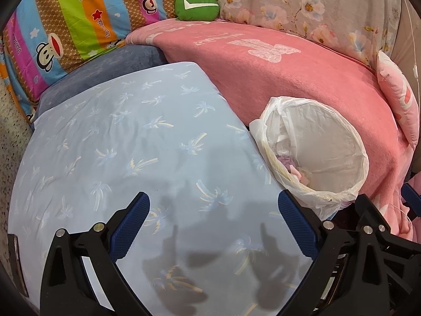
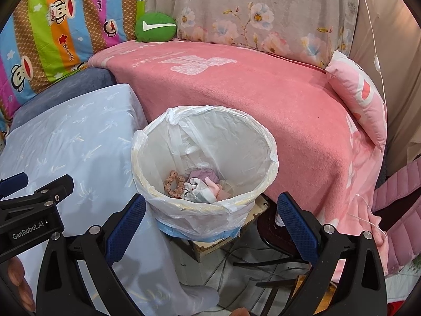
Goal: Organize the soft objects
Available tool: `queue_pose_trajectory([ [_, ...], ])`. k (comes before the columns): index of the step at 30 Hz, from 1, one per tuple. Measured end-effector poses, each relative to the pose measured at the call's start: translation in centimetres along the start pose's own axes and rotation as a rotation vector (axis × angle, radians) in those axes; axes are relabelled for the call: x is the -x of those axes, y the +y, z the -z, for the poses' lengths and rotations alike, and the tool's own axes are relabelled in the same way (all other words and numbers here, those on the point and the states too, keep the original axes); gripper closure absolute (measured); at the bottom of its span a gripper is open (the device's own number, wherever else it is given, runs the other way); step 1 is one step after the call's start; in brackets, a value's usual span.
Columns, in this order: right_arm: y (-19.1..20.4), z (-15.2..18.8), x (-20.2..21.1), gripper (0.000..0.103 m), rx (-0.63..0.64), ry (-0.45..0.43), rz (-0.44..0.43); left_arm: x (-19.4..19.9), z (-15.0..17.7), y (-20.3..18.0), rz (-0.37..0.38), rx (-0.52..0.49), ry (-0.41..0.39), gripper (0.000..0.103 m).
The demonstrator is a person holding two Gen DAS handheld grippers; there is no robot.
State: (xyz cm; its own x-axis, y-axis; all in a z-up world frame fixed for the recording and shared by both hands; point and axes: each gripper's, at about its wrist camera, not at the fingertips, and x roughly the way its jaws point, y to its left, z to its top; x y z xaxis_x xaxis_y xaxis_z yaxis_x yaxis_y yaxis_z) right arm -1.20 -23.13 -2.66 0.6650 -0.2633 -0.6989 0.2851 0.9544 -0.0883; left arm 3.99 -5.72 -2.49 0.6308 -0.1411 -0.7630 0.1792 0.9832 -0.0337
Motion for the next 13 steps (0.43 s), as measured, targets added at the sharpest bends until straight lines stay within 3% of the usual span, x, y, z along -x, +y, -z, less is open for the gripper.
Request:
queue_pose_trajectory([
  [13, -0.24, 0.08, -0.03, 0.005, -0.009, -0.003, 0.006, -0.12, -0.15, 0.03, 0.002, 0.003, 0.008, 0.009],
])
